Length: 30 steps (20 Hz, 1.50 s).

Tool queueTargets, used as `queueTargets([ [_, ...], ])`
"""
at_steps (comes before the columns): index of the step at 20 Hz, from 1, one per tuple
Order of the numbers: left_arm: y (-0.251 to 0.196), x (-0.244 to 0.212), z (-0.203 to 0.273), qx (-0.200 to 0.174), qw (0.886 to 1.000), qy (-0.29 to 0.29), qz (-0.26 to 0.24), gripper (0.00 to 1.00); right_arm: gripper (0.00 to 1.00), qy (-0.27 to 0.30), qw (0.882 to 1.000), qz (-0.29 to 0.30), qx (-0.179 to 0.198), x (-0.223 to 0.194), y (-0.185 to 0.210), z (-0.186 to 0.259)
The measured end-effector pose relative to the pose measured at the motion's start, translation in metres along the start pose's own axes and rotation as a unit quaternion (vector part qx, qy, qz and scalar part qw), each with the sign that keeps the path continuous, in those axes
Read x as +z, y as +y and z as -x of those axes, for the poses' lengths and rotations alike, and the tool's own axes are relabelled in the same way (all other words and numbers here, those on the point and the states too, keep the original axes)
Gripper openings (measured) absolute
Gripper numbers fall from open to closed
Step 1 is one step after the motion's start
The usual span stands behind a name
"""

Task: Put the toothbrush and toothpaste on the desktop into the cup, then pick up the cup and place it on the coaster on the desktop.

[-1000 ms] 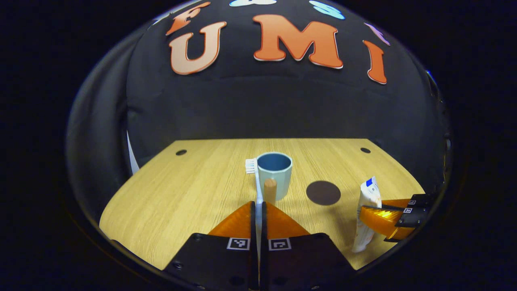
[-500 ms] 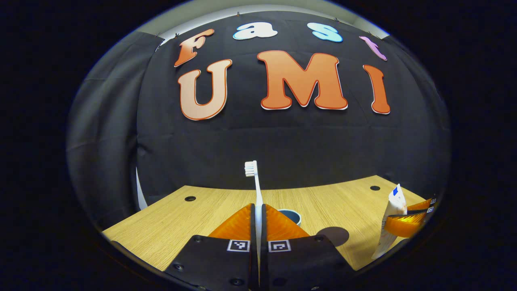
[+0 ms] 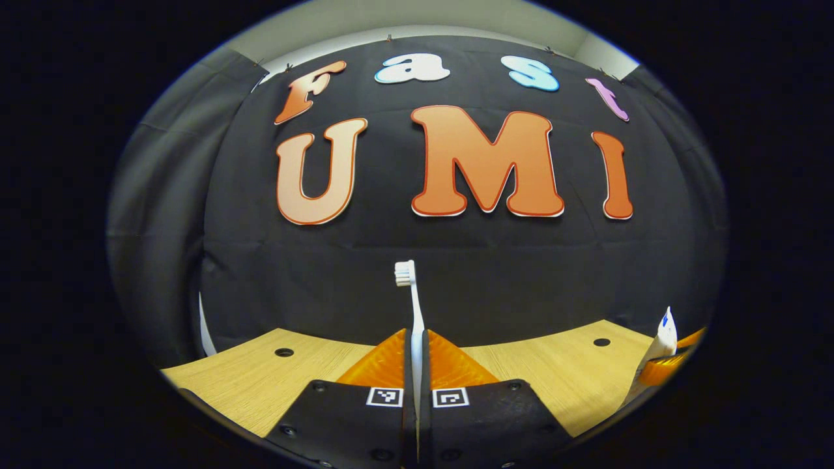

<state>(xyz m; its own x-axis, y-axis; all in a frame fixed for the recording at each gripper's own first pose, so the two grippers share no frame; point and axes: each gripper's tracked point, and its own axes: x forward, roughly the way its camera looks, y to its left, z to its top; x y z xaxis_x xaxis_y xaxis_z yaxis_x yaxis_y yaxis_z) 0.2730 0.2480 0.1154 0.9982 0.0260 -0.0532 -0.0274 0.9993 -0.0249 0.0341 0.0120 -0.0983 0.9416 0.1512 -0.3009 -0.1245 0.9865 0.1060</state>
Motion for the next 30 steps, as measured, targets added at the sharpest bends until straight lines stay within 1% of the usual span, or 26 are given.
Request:
queueTargets([
  [4, -0.011, -0.009, -0.019, -0.012, 1.0, 0.005, 0.007, 0.02, 0.05, -0.007, 1.0, 0.001, -0.009, 0.008, -0.005, -0.006],
  [6, -0.017, -0.025, -0.028, -0.02, 1.0, 0.021, 0.003, 0.02, 0.05, -0.01, 1.0, 0.003, -0.008, 0.006, -0.006, -0.007],
  [10, -0.009, -0.058, -0.039, -0.017, 0.999, 0.05, 0.008, 0.02, 0.05, -0.005, 1.0, 0.01, -0.014, 0.005, -0.005, -0.015],
  [13, -0.008, -0.069, -0.041, -0.02, 0.998, 0.054, 0.005, 0.02, 0.05, -0.001, 1.0, 0.011, -0.011, 0.001, 0.001, -0.018],
  [17, -0.016, -0.07, -0.047, -0.029, 0.998, 0.051, 0.005, 0.02, 0.05, -0.002, 1.0, 0.017, -0.009, 0.002, 0.008, -0.021],
  [20, -0.022, -0.085, -0.048, -0.036, 0.997, 0.065, -0.003, 0.02, 0.05, -0.004, 1.0, 0.018, -0.011, 0.003, 0.007, -0.021],
  [22, -0.026, -0.097, -0.048, -0.04, 0.996, 0.078, -0.008, 0.02, 0.05, -0.005, 1.0, 0.015, -0.013, 0.004, 0.006, -0.023],
  [27, -0.028, -0.103, -0.043, -0.049, 0.996, 0.078, -0.013, 0.02, 0.05, -0.01, 1.0, 0.005, -0.02, 0.007, 0.004, -0.026],
  [30, -0.029, -0.111, -0.041, -0.059, 0.994, 0.088, -0.01, 0.03, 0.05, -0.019, 1.0, -0.006, -0.021, 0.012, 0.005, -0.026],
])
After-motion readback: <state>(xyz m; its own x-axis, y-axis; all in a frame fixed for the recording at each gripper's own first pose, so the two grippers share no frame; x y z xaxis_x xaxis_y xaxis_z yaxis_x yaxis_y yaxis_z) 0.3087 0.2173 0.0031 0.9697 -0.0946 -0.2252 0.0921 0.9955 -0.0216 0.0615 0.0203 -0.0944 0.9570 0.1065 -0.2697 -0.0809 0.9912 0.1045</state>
